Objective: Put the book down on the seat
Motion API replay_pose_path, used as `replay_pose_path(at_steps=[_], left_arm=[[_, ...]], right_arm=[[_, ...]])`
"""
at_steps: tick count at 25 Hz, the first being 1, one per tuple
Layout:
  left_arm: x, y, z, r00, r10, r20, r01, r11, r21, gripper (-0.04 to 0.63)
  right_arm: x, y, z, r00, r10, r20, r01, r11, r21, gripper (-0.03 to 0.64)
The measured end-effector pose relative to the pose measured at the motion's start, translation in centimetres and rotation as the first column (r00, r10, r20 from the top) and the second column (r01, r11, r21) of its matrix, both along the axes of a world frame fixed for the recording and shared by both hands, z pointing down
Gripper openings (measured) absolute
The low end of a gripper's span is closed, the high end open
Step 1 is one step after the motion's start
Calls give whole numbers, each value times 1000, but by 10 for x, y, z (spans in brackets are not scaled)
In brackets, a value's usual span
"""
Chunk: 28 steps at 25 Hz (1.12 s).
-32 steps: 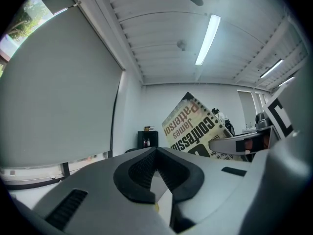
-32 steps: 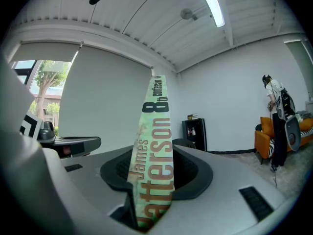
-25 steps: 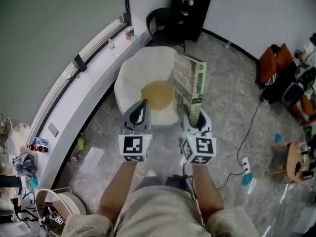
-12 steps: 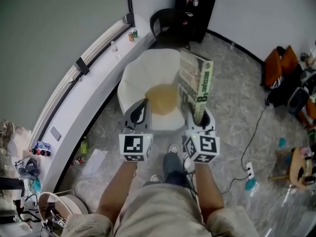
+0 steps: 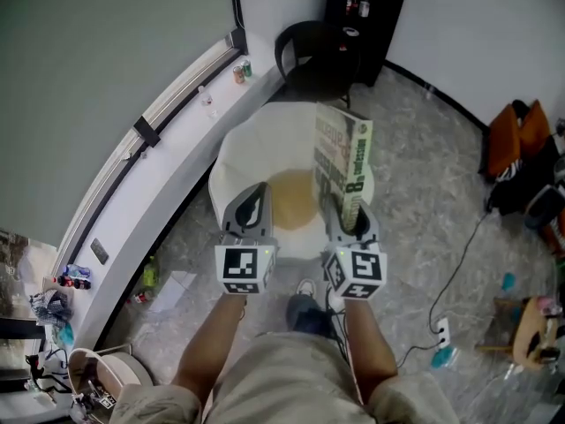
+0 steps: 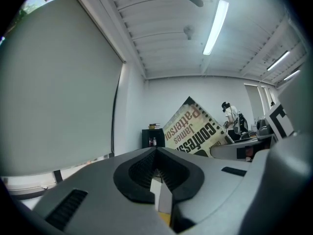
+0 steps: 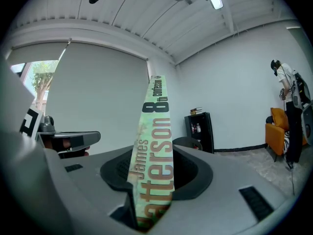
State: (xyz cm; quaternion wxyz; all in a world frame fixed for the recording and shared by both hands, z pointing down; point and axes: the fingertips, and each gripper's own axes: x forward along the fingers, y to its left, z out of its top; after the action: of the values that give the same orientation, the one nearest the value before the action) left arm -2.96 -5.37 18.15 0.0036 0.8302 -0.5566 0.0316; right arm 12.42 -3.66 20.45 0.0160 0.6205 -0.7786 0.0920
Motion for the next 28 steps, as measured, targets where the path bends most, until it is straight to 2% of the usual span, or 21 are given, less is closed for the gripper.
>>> replay_pose_path(at_steps=[7,13,22,28], left_arm=[[14,-26,15,1000,-3,10,3,1000,2,5],[48,-83,17,1000,-24,12,24,1000,-15,5],[18,-128,22,1000,-20,-9,20,1000,-10,5],[-17,-164,33,1000,-8,-18,7,1000,-26,5]], right_arm=[[11,-23,12,1000,-8,16,8,1000,10,161],[50,-85,15,1000,-19,13,19,1000,-15,161],[25,-124,18,1000,-10,-14,10,1000,-24,161],[-14,-157,24,1000,-10,-28,9,999,-41,161]])
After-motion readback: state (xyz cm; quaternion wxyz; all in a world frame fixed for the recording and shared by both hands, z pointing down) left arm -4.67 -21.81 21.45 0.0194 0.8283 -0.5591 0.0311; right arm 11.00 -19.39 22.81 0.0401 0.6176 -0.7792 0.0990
